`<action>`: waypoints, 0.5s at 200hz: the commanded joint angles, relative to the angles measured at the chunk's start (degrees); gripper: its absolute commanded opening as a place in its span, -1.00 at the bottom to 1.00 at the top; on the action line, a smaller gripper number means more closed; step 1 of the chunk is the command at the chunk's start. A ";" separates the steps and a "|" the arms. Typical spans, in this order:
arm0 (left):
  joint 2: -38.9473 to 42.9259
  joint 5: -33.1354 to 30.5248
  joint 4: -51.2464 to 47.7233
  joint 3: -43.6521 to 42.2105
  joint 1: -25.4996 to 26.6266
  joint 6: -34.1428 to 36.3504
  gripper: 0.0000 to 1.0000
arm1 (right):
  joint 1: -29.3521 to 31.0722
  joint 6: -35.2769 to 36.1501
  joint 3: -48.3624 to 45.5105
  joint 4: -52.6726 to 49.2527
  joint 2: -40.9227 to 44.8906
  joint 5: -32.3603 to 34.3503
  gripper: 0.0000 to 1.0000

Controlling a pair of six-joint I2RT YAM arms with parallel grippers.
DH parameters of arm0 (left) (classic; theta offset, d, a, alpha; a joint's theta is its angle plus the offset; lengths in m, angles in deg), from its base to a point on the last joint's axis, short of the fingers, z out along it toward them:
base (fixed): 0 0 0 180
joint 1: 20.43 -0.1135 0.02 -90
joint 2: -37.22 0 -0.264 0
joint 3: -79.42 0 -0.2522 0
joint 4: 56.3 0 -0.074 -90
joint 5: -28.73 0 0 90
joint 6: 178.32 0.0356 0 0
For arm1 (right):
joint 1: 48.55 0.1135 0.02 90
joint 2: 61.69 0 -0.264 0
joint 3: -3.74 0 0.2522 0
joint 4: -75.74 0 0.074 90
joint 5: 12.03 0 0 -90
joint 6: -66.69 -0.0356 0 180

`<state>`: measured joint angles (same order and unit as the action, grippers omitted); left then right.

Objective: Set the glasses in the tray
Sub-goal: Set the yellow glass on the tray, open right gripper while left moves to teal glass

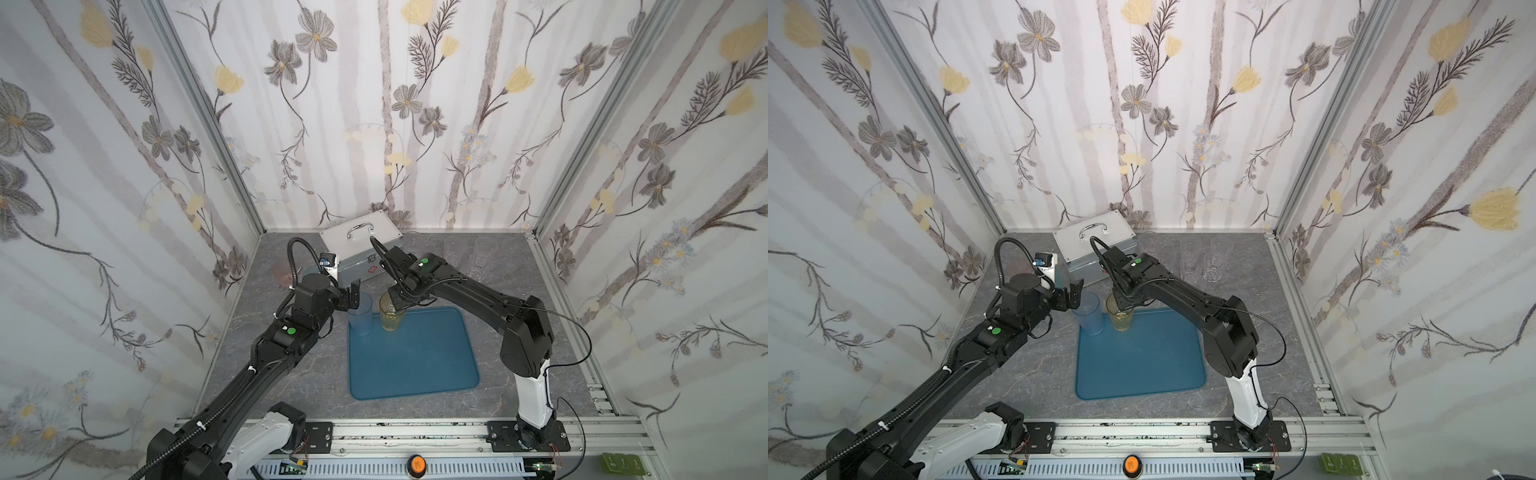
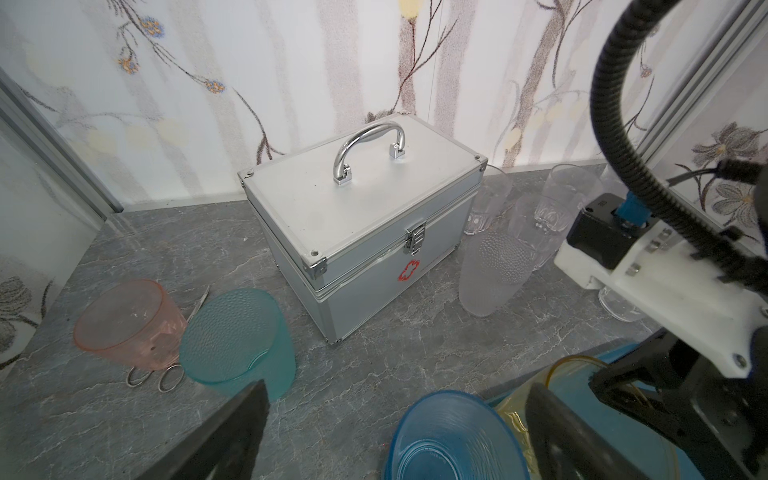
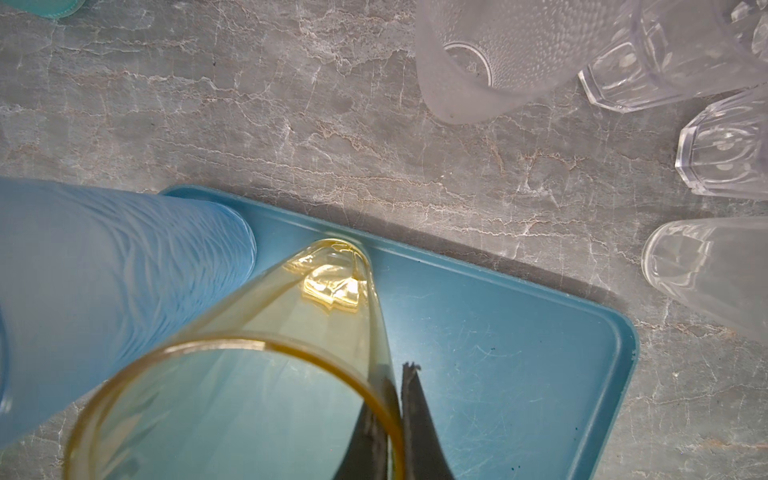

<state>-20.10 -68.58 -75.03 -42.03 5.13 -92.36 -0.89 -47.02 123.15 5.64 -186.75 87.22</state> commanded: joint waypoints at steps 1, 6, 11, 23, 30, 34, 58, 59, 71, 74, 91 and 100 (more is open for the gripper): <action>-0.07 -0.25 0.22 0.64 -0.07 0.17 0.97 | 0.08 0.94 -0.09 -2.11 -0.78 1.64 -0.75; -0.15 -0.25 0.23 0.64 -0.07 0.32 0.98 | 0.04 0.95 -0.01 -2.03 -0.72 1.56 -0.70; -0.24 -0.25 0.23 0.72 -0.07 0.24 0.97 | 0.03 0.94 0.06 -1.94 -0.52 1.47 -0.65; -0.50 -0.25 0.23 0.88 -0.07 0.09 0.97 | -0.02 0.86 0.49 -1.85 -0.12 1.46 -0.58; -0.68 -0.17 0.23 0.98 -0.07 -0.07 0.97 | 0.06 0.81 0.82 -1.71 0.06 1.26 -0.56; -0.84 -0.16 0.23 1.05 -0.07 -0.18 0.97 | 0.02 0.77 0.95 -1.62 0.22 1.05 -0.54; -1.63 -0.64 0.23 1.67 -0.07 -0.36 0.97 | -0.11 0.60 1.27 -0.98 1.31 0.50 -0.35; -1.69 -0.71 0.23 1.73 -0.07 -0.41 0.97 | -0.20 0.59 1.34 -0.93 1.40 0.50 -0.34; -2.05 -1.03 0.23 2.03 -0.07 -0.66 0.97 | -0.22 0.50 1.24 -0.58 2.10 0.50 -0.28; -2.15 -1.18 0.23 2.09 -0.07 -0.71 0.97 | -0.25 0.50 1.19 -0.47 2.28 0.43 -0.26; -2.99 -2.06 0.23 2.62 -0.08 -1.30 0.97 | -0.20 0.46 0.59 0.51 3.74 0.33 -0.20; -3.59 -2.80 0.31 2.90 -0.07 -1.59 0.97 | -2.02 0.33 0.07 1.12 4.68 -0.18 -0.18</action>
<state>-22.61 -69.21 -75.03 -40.19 5.13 -92.84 -1.05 -46.60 123.85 4.00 -184.19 87.31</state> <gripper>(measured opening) 0.984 0.400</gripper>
